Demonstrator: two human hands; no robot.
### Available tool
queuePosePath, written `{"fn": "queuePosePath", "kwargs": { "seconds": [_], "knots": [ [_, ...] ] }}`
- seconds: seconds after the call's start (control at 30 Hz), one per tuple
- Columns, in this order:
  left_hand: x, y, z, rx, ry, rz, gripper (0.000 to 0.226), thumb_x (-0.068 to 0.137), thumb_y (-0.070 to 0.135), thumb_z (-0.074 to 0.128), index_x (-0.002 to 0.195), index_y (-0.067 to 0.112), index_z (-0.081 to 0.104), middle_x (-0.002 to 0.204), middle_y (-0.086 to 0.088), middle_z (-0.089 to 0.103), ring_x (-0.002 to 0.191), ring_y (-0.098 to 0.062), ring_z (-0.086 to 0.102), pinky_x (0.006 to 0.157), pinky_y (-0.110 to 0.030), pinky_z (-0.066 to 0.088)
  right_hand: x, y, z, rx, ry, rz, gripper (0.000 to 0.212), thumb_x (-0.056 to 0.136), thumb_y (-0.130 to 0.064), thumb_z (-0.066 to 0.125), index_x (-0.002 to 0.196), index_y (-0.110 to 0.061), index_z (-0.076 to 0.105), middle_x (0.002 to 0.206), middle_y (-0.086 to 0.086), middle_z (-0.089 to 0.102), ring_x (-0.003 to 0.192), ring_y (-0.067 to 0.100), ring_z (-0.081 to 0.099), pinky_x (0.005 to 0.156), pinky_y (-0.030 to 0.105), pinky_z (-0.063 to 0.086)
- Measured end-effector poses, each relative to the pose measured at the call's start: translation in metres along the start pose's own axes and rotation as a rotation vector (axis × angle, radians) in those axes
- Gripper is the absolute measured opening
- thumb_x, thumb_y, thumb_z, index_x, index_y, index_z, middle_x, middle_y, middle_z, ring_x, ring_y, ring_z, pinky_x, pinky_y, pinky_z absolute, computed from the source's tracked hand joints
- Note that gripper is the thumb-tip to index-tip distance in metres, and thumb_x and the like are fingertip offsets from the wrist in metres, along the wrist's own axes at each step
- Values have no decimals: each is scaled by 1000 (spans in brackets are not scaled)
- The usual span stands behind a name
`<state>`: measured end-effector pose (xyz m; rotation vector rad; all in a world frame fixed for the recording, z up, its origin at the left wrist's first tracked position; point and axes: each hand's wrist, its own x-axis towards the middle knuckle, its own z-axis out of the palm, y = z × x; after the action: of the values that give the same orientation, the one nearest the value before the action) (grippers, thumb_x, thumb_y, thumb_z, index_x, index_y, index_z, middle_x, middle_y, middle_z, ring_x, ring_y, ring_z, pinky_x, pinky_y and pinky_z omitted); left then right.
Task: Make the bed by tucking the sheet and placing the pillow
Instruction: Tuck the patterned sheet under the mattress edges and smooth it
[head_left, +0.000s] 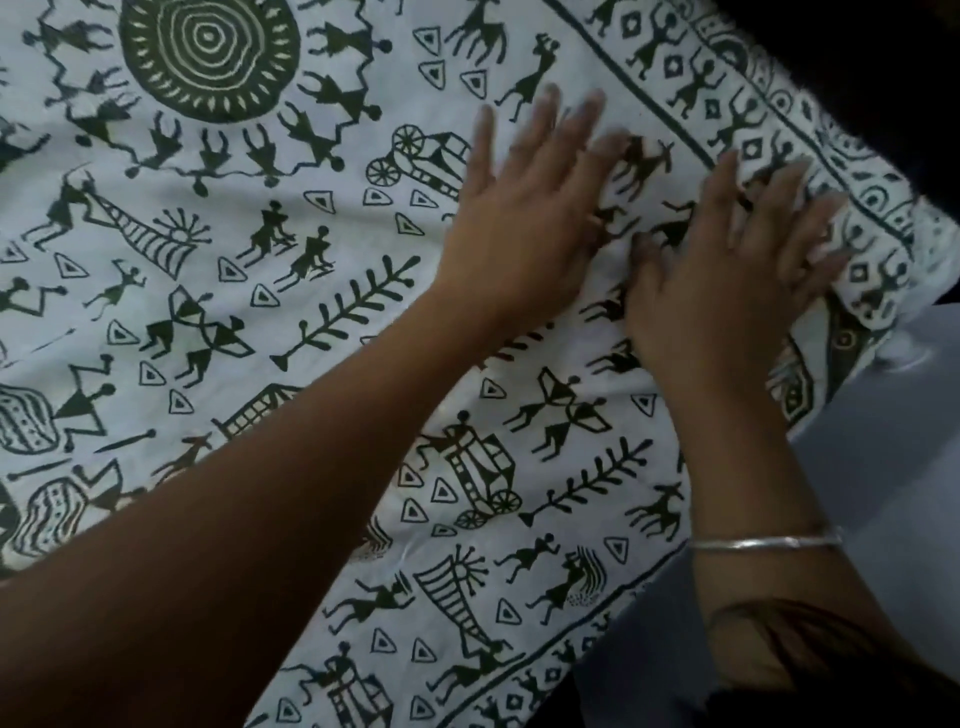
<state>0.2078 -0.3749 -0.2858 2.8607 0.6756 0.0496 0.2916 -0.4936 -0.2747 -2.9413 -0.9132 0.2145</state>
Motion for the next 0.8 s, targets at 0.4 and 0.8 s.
{"fn": "queuePosePath", "kwargs": {
  "seconds": [0.4,0.8],
  "knots": [
    [-54,-130,-10,72,-43,-502,59,98,44,21,150,20,14,159,-8,8,145,-30,2,115,-52,-3,26,-163,31,-61,-133,-679,57,99,-34,26,152,-18,10,160,7,4,145,35,-3,114,56,-3],
    [-115,-95,6,18,-61,-368,65,97,39,25,150,7,6,158,-15,3,145,-32,-2,116,-49,-4,-62,-122,47,44,-80,-768,57,96,-33,26,149,-11,25,156,11,23,144,33,16,116,53,9]
  ]
}}
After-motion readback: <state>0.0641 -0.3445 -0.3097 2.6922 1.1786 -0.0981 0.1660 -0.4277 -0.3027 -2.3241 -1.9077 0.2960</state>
